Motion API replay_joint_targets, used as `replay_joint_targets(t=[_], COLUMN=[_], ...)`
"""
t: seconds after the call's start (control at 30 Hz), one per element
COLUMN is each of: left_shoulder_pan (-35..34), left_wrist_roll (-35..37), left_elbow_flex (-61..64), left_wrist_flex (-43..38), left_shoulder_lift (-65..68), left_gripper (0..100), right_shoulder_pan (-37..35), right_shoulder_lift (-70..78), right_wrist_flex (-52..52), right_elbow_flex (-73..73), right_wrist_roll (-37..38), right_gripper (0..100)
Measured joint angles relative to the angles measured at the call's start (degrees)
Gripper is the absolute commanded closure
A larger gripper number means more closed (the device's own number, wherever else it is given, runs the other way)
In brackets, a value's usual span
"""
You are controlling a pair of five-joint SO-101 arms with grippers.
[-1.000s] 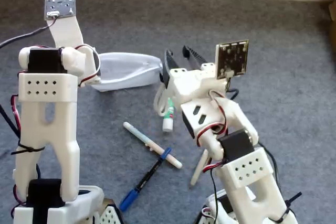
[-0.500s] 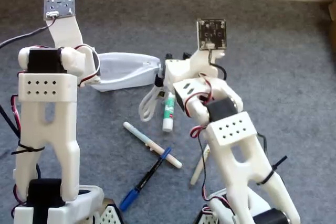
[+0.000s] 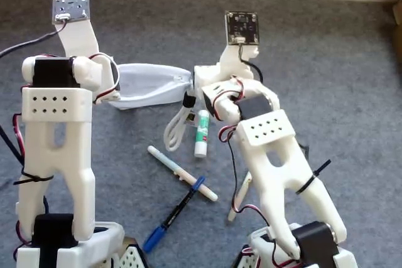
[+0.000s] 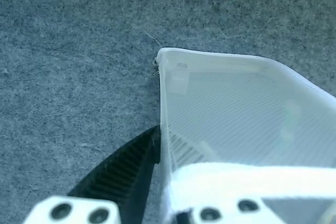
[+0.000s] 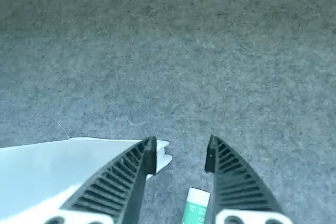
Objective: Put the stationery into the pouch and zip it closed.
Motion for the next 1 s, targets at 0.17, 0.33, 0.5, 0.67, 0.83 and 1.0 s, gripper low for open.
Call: replay_joint_targets(t=[0.17, 0.33, 0.5, 0.67, 0.83, 1.0], left_shoulder_pan=[0.00, -1.76, -2.02, -2.02, -3.16, -7.21], left_wrist_roll=[0.00, 0.18, 0.18, 0.18, 0.18, 0.00], left_elbow_flex=[0.00, 0.00, 0.00, 0.00, 0.00, 0.26], left_wrist_flex=[0.00, 0.00, 0.00, 0.00, 0.00, -0.09], left_shoulder_lift=[0.00, 0.00, 0.00, 0.00, 0.00, 0.00], left_gripper=[99, 99, 99, 99, 99, 99], right_shoulder_pan=[0.88, 1.14, 1.05, 1.05, 0.97, 0.79], right_shoulder_lift=[3.96, 8.00, 11.34, 16.00, 22.68, 31.74], right_wrist_flex=[0.00, 0.09, 0.09, 6.24, 17.49, 21.45], right_elbow_flex=[-1.85, -2.73, -3.43, -9.23, -19.25, -26.81], right_wrist_roll=[0.00, 0.00, 0.00, 0.00, 0.00, 0.00], right_gripper=[85.0, 85.0, 85.0, 85.0, 85.0, 85.0])
